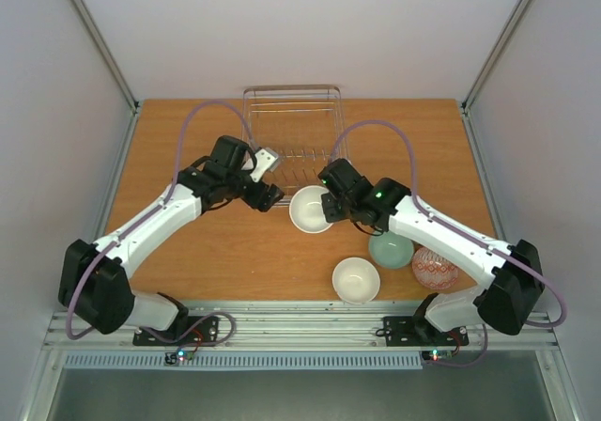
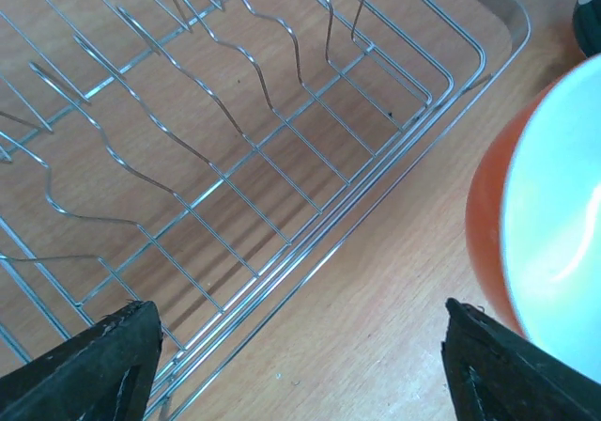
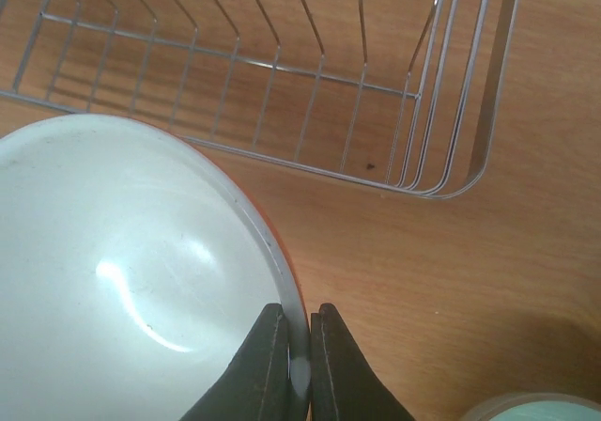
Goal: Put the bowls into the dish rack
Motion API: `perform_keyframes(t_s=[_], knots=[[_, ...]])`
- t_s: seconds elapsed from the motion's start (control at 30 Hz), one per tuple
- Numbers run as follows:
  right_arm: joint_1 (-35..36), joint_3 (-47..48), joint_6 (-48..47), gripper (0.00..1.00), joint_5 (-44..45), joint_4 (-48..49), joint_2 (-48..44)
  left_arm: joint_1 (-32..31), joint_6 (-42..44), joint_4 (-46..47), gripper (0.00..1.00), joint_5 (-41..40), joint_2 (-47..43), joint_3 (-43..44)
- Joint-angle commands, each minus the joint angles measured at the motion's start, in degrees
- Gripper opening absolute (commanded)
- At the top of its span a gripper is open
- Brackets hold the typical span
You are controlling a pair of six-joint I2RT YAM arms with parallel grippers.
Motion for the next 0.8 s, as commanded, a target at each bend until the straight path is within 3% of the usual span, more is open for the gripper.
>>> perform_keyframes(t_s=[0.0, 0.77], knots=[[0.43, 0.13, 0.86, 0.01, 1.01, 0.98, 0.18, -0.18, -0.28, -0.76, 0.81, -1.51, -2.74, 1.91], [0.61, 0.4, 0.91, 0.01, -0.01, 5.39, 3.42, -7.08, -1.7, -1.69, 0.75, 7.0, 6.03, 3.39]])
